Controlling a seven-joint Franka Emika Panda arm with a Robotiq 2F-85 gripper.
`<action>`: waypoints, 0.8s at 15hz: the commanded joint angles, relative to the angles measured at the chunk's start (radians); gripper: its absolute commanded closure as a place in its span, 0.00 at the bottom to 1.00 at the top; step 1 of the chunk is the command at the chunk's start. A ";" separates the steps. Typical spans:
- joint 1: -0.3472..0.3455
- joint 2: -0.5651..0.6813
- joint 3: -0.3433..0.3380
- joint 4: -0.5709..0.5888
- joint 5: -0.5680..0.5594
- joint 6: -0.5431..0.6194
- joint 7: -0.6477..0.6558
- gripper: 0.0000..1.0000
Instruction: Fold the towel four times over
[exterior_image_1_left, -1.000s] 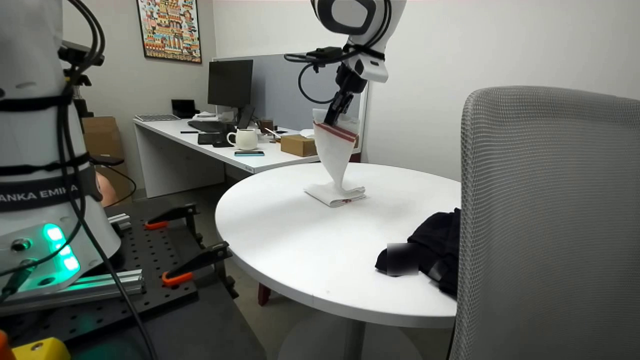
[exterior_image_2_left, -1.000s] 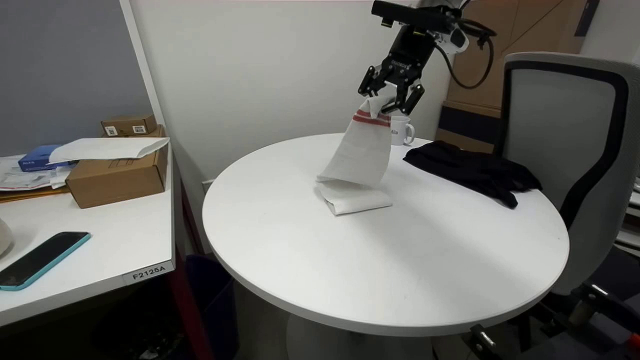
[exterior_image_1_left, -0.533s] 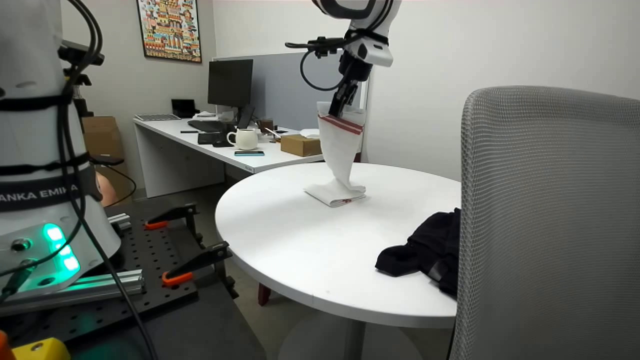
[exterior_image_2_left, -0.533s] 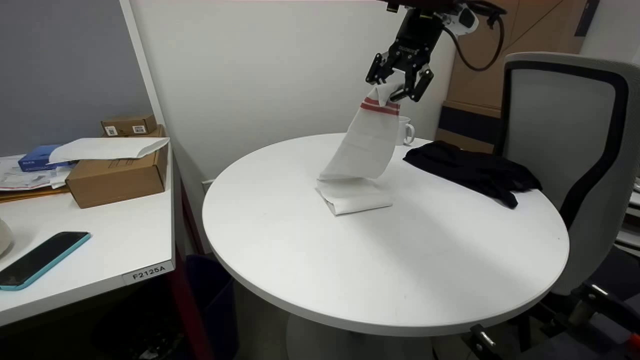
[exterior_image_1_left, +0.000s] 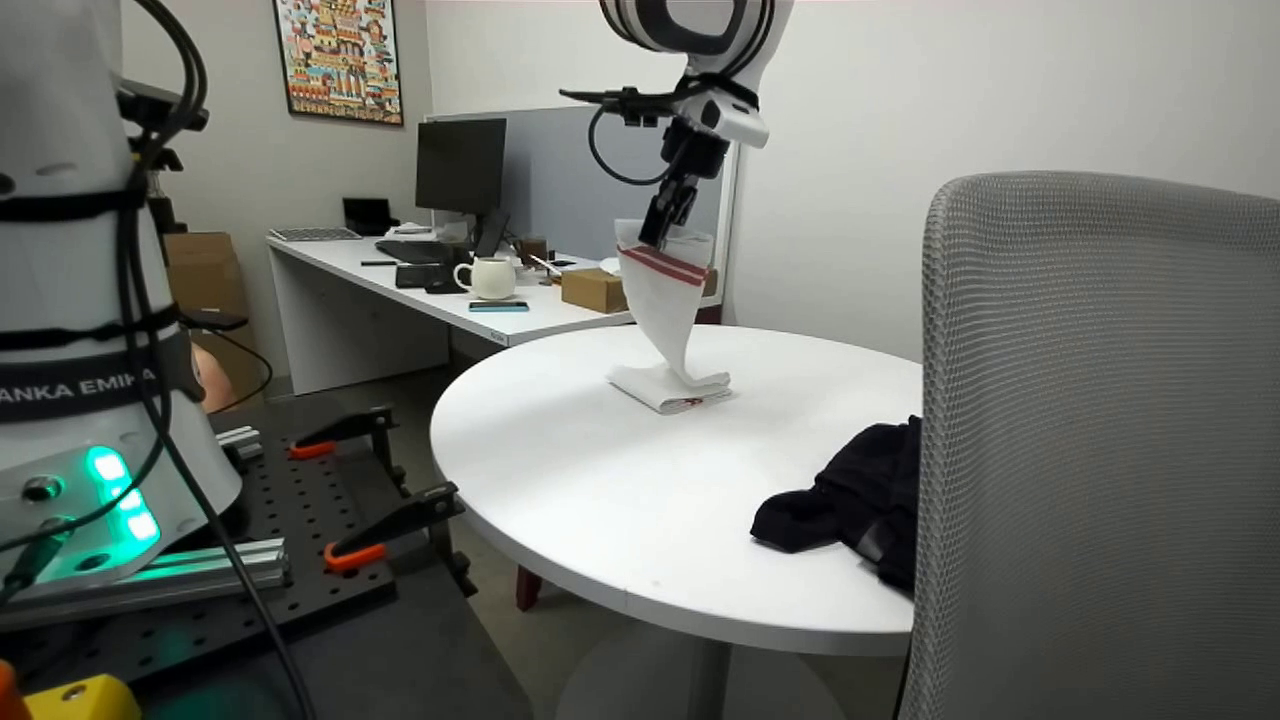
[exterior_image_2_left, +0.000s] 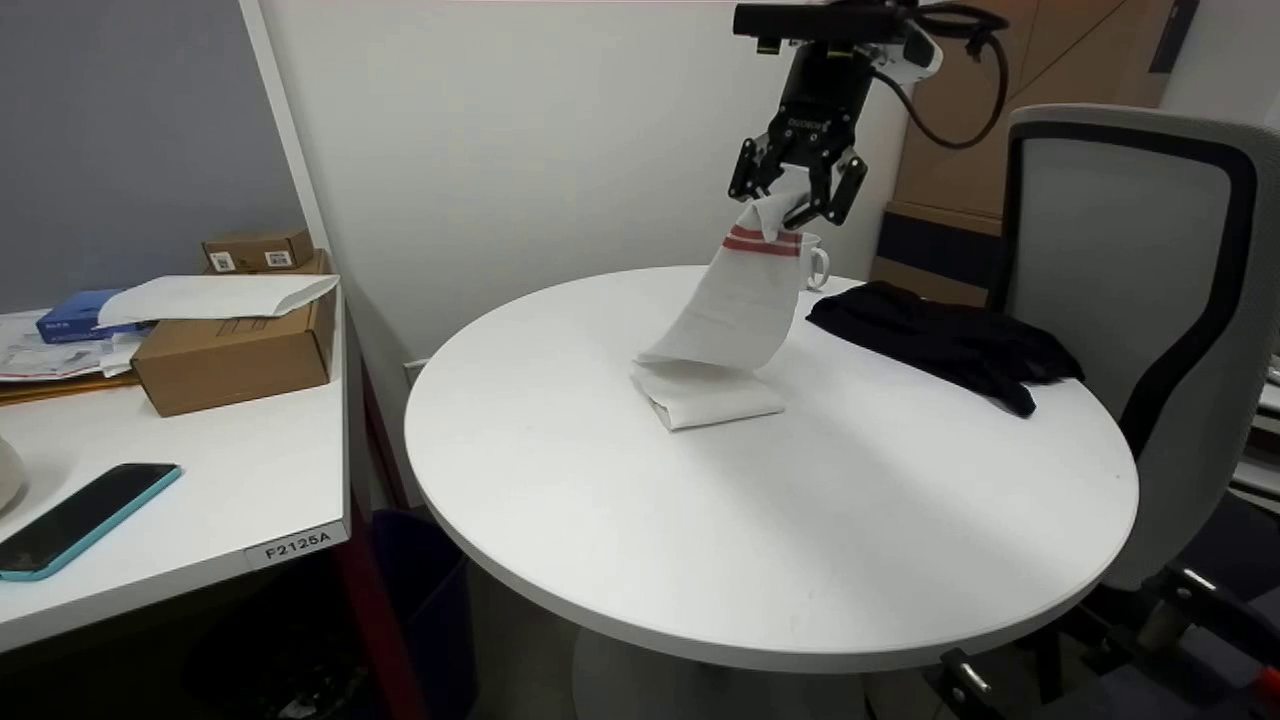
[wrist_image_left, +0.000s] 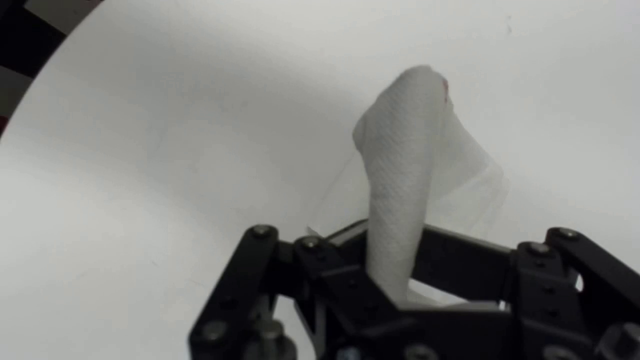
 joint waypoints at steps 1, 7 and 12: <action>0.026 0.050 0.007 0.024 -0.067 -0.073 0.050 1.00; 0.047 0.079 0.002 0.020 -0.130 -0.134 0.081 1.00; 0.029 0.037 -0.014 0.043 -0.118 -0.124 0.089 1.00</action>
